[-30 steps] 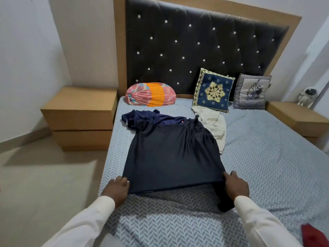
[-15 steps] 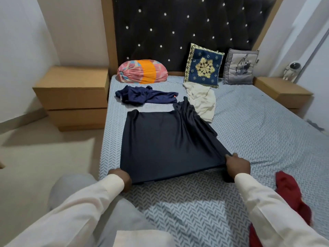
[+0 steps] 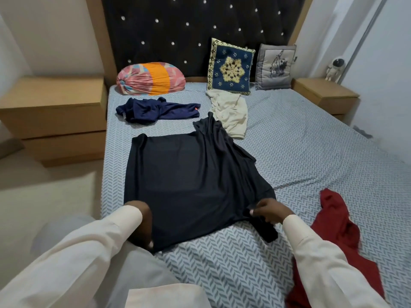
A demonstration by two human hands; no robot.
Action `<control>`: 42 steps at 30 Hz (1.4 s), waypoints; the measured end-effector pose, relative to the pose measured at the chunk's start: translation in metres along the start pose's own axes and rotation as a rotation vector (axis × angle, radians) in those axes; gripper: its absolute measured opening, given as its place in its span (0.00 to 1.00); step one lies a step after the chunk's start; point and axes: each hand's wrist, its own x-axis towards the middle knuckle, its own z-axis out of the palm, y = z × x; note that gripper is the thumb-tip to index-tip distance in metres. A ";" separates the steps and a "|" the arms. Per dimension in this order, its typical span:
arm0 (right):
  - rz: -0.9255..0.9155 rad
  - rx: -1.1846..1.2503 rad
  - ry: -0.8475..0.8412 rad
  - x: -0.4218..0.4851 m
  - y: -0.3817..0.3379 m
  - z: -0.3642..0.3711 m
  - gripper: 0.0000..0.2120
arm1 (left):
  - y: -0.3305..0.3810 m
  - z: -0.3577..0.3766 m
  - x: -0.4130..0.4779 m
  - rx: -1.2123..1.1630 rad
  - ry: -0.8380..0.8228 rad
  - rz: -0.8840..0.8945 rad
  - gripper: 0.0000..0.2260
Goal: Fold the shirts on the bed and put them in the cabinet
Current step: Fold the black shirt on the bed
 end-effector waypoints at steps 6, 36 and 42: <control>0.311 0.025 0.409 0.033 0.038 -0.001 0.26 | 0.020 -0.034 0.074 -0.445 0.548 0.178 0.35; 0.412 -0.276 0.180 0.046 0.086 -0.079 0.19 | 0.067 -0.033 0.115 -0.309 0.538 0.110 0.50; 0.119 0.224 0.364 0.077 0.038 -0.049 0.08 | 0.066 -0.052 0.116 -0.240 0.593 0.071 0.58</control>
